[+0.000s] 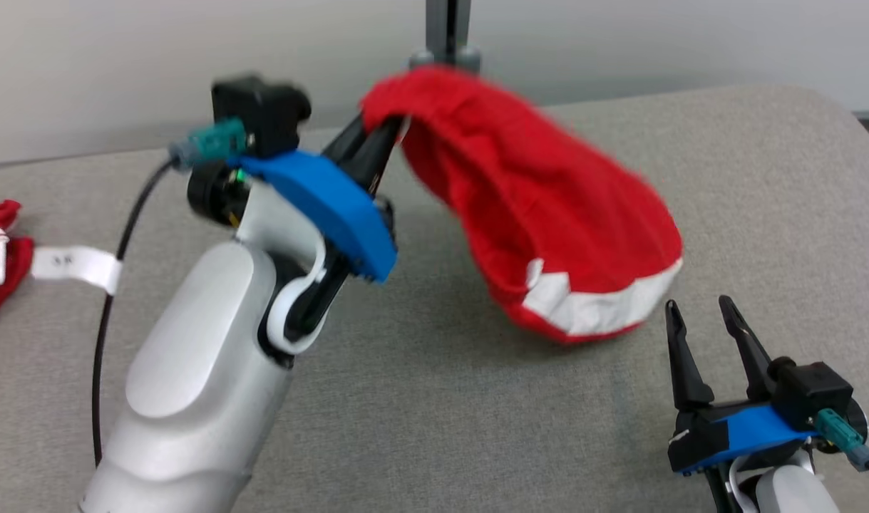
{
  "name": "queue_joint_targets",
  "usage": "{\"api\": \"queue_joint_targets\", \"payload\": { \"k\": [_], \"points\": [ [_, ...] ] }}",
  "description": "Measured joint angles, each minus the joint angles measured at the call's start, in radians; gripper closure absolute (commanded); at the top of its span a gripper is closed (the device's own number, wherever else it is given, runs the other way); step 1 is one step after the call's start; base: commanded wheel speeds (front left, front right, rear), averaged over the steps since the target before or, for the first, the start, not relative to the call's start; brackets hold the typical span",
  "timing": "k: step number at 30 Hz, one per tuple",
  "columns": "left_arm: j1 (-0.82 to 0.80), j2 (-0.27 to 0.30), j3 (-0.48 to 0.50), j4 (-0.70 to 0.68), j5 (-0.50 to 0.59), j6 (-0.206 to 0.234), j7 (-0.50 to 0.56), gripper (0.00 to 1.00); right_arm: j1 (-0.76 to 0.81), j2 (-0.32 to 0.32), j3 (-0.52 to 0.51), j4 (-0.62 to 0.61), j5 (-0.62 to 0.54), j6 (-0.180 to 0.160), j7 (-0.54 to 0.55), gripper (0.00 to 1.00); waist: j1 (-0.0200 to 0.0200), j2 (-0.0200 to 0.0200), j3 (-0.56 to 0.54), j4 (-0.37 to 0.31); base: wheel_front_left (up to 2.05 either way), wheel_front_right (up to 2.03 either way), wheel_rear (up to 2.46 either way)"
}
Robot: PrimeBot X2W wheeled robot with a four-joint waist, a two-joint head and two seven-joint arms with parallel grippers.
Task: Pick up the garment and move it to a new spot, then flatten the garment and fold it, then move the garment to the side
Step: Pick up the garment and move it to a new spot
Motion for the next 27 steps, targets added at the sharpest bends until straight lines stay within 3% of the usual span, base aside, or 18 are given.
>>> {"api": "queue_joint_targets", "payload": {
  "k": [8, 17, 18, 19, 20, 21, 27],
  "points": [
    [0.057, 0.08, 0.004, 0.332, 0.081, -0.007, -0.2, 1.0, -0.051, 0.0, -0.006, -0.012, 0.008, 0.0, 0.0, 0.0, 0.0001, 0.0, 0.112, -0.032, 0.0, 0.0, 0.0],
    [-0.018, 0.117, -0.022, 0.576, 0.168, -0.02, -0.402, 1.0, -0.08, 0.0, -0.002, -0.021, 0.009, 0.0, 0.0, 0.0, 0.0001, 0.0, 0.186, -0.031, 0.0, 0.0, 0.0],
    [-0.024, 0.117, -0.023, 0.596, 0.17, -0.021, -0.415, 0.92, -0.083, 0.0, -0.003, -0.021, 0.009, 0.0, 0.0, 0.0, 0.0001, 0.0, 0.188, -0.03, 0.0, 0.0, 0.0],
    [-0.029, 0.116, -0.024, 0.615, 0.17, -0.025, -0.429, 0.62, -0.087, 0.0, -0.003, -0.021, 0.009, 0.0, 0.0, 0.0, 0.0001, 0.0, 0.189, -0.029, 0.0, 0.0, 0.0],
    [-0.034, 0.113, -0.025, 0.63, 0.17, -0.027, -0.44, 0.14, -0.09, 0.0, -0.004, -0.021, 0.009, 0.0, 0.0, 0.0, 0.0001, 0.0, 0.188, -0.027, 0.0, 0.0, 0.0],
    [-0.037, 0.109, -0.027, 0.642, 0.17, -0.03, -0.451, 0.0, -0.09, 0.0, -0.005, -0.02, 0.008, 0.0, 0.0, 0.0, 0.0001, 0.0, 0.186, -0.025, 0.0, 0.0, 0.0],
    [-0.034, 0.092, -0.052, 0.669, 0.181, -0.043, -0.488, 0.0, -0.089, 0.0, -0.012, -0.012, -0.001, 0.0, 0.0, 0.0, 0.0, 0.0, 0.15, -0.001, 0.0, 0.0, 0.0]
  ]
}}
